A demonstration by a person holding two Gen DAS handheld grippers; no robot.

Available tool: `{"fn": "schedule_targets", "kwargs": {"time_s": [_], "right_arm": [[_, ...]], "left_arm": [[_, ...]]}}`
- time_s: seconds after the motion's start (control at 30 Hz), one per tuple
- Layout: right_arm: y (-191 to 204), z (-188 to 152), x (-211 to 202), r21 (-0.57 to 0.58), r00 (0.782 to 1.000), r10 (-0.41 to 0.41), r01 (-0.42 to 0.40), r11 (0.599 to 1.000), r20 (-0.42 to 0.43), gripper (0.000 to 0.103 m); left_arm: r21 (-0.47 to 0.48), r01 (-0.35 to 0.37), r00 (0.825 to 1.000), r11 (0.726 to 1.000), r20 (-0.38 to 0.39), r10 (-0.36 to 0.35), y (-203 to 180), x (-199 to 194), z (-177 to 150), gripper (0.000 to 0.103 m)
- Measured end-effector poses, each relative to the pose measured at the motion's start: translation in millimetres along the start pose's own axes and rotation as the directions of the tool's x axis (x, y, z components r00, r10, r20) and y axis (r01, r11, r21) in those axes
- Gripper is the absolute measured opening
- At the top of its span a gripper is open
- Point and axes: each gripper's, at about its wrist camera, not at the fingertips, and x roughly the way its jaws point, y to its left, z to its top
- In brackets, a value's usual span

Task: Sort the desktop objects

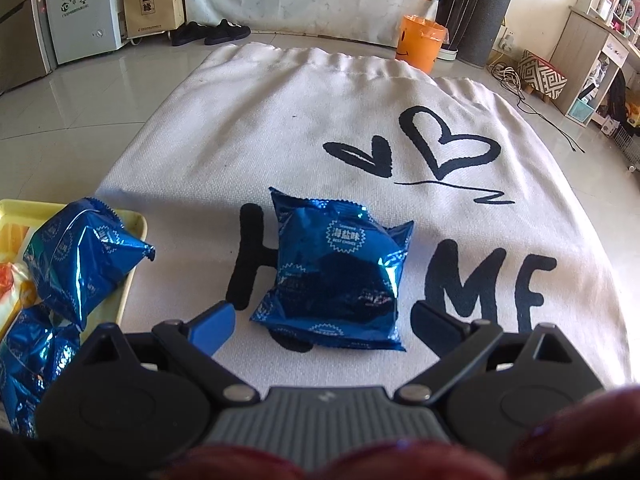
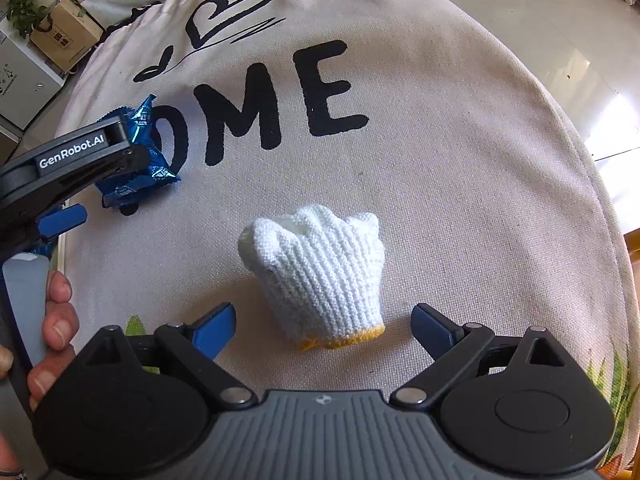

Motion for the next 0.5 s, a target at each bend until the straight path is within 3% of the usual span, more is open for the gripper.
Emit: {"fn": "schedule_targets", "kwargs": {"time_s": [0.37, 0.5], "right_arm": [[-0.7, 1.2, 0.3, 0.01, 1.0, 0.003, -0.003, 1.0, -0.001, 0.096], [-3.0, 1.7, -0.8, 0.02, 1.0, 0.007, -0.007, 1.0, 0.01, 0.095]], "left_arm": [[-0.008, -0.081, 0.997, 0.997, 0.001, 0.081, -2.9, 24.6, 7.0, 0.097], [0.0, -0.066, 0.998, 0.998, -0.017, 0.066, -3.1, 27.6, 5.6, 0.081]]}}
